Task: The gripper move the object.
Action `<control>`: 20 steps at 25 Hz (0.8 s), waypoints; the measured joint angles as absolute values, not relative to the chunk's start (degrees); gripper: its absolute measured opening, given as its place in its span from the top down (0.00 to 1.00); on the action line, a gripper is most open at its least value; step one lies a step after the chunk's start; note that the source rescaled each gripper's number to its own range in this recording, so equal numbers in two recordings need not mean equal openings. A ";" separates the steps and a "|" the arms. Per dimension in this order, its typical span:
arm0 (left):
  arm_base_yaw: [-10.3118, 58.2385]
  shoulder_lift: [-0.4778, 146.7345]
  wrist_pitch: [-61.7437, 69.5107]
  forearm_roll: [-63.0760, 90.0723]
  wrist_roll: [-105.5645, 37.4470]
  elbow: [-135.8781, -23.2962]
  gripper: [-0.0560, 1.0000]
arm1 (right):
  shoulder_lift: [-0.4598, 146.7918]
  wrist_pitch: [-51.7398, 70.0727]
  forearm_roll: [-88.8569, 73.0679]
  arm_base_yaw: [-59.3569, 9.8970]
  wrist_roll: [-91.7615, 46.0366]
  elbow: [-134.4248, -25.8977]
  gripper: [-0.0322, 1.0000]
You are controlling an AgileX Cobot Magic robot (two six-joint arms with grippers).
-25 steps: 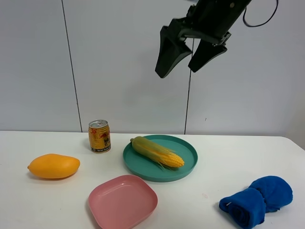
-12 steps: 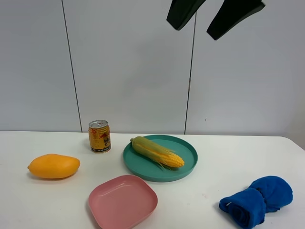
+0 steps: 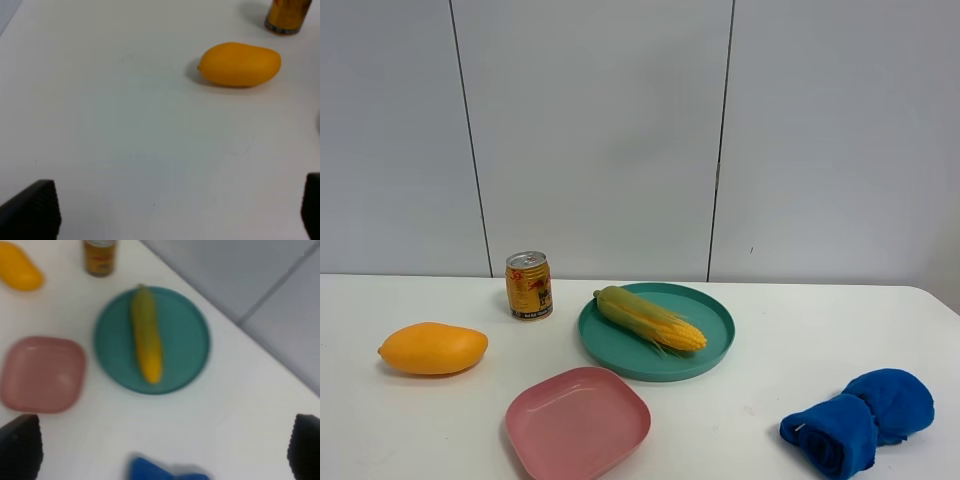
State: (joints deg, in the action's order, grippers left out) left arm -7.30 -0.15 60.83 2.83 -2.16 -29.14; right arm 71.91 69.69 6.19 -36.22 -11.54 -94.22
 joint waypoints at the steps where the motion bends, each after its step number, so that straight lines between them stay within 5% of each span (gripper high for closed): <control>1: -7.30 -0.15 60.83 2.83 -2.16 -29.14 0.00 | 71.03 69.62 7.36 -36.06 -11.54 -93.03 0.00; 20: -7.30 -0.15 60.83 2.83 -2.16 -29.14 0.00 | 31.02 66.57 5.31 -4.20 0.00 -45.97 0.00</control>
